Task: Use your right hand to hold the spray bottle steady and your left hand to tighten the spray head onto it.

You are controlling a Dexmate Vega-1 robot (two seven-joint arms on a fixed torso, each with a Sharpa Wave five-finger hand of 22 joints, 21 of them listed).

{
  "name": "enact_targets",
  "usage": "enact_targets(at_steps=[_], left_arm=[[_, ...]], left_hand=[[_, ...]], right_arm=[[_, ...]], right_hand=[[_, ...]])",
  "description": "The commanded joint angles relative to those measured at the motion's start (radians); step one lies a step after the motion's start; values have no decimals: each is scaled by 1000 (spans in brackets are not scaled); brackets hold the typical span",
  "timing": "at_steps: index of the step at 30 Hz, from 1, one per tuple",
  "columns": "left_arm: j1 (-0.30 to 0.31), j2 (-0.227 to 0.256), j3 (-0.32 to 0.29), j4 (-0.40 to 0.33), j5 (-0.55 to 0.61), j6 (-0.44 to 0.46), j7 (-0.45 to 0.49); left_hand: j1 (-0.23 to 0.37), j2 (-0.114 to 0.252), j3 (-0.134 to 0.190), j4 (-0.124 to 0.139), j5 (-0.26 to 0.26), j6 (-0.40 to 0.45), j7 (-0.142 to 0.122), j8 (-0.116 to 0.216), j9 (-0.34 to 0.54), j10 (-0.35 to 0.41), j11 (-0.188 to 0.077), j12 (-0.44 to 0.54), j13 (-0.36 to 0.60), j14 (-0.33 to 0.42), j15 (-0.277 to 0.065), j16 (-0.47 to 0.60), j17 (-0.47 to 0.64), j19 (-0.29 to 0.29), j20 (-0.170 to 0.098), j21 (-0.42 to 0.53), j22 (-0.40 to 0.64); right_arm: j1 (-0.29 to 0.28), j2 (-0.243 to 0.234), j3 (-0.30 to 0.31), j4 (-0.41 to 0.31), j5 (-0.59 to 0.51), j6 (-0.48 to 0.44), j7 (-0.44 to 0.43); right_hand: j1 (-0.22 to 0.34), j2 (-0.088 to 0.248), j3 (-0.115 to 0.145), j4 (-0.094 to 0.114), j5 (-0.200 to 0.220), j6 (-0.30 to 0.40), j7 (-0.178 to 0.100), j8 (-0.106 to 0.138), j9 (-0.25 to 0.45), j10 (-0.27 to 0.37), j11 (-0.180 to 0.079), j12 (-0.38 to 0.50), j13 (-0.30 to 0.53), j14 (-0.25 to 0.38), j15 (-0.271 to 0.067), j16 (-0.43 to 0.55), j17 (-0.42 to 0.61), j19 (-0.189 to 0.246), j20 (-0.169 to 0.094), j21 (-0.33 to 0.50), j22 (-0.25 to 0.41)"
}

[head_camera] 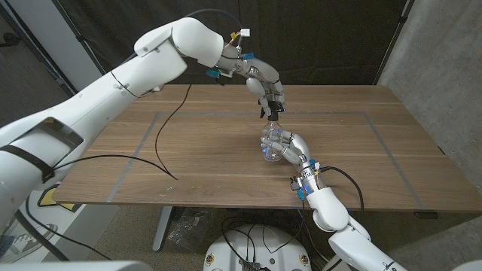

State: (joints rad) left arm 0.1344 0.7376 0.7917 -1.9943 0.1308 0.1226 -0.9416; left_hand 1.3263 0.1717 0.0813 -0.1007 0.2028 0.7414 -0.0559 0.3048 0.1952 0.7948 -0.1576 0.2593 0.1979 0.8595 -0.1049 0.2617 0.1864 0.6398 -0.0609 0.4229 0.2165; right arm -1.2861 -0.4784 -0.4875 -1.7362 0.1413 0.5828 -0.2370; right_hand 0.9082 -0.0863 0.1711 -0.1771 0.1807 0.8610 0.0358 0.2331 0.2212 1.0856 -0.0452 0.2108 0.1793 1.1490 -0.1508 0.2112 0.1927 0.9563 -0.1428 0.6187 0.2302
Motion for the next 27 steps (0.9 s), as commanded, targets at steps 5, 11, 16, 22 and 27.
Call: enact_targets(at_steps=[5,11,16,22,27], left_arm=[[-35,-41,49,13,41,65,-14],[-44,-51,59,21,38,75,-19],[-47,-55,68,21,43,83,-20],[-46,-56,77,19,56,86,-15],[-41,-69,77,69,26,26,-6]], left_hand=[[31,14,48,-10,-6,73,16,10,-2,65,8,3,2,71,-116,3,1,39,-48,38,3],[95,21,120,-31,-10,137,14,13,-4,117,7,-1,2,107,-119,-4,4,36,-51,65,8],[114,17,149,-35,-10,175,12,16,-6,141,1,-3,2,126,-119,-7,5,35,-60,79,11],[125,14,167,-37,-11,200,4,16,-8,154,-9,-7,1,136,-120,-10,6,32,-64,90,13],[129,10,179,-37,-11,226,-7,18,-10,159,-14,-12,0,136,-120,-15,6,27,-66,97,14]], right_arm=[[0,-9,-3,0,12,7,16],[2,-16,-3,1,27,11,32],[3,-18,-2,-3,31,13,37],[5,-28,-4,-6,55,19,62],[5,-40,-7,-19,88,23,91]], right_hand=[[223,227,48,43,-3,154,-145,3,2,119,-110,4,5,83,-82,8,6,3,-69,9,4],[226,228,50,42,-2,156,-144,1,2,121,-101,3,6,87,-83,9,6,7,-69,16,4],[228,229,50,41,-2,157,-144,0,3,124,-109,3,6,93,-83,11,7,11,-69,23,5],[228,230,51,42,-2,158,-143,-1,3,128,-109,4,6,102,-83,14,8,15,-69,29,5],[230,230,52,41,-2,162,-142,-1,4,131,-105,4,6,108,-83,17,9,20,-69,36,6]])
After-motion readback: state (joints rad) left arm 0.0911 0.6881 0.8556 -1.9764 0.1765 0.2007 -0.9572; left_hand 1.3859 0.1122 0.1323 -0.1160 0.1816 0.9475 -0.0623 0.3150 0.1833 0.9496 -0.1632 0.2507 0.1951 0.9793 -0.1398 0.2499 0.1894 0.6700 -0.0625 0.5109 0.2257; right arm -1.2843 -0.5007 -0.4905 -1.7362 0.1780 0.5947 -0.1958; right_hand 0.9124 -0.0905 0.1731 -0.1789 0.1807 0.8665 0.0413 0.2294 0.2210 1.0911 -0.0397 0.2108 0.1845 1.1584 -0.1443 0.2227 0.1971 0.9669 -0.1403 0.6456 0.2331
